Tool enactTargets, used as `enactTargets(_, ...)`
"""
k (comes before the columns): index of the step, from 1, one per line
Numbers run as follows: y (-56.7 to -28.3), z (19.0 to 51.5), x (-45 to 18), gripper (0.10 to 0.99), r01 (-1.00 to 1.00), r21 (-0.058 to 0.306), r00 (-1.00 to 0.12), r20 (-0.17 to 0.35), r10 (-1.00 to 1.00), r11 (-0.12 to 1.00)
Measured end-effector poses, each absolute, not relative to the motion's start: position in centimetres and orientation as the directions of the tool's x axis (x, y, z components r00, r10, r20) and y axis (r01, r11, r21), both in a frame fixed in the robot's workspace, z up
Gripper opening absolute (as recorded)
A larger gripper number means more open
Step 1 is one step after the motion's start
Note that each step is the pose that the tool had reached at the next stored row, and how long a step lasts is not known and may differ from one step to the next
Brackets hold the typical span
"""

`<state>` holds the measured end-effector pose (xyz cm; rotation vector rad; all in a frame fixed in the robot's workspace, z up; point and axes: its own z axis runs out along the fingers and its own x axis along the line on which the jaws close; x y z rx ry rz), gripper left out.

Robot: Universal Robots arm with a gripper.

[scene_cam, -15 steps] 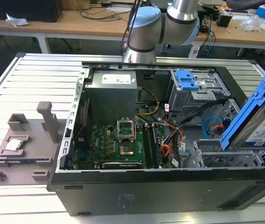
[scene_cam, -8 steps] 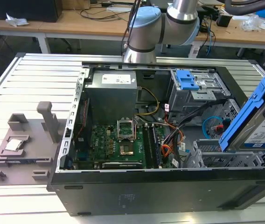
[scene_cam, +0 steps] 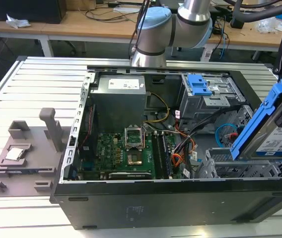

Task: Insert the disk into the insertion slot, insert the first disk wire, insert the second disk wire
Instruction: 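Insert the disk into the insertion slot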

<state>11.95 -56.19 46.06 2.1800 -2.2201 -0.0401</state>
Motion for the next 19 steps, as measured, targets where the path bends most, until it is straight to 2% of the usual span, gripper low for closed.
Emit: enactTargets(19, -54.5, 43.2, 9.9, 0.365, -0.999, 0.039, -0.018, 0.003, -1.000, 0.018)
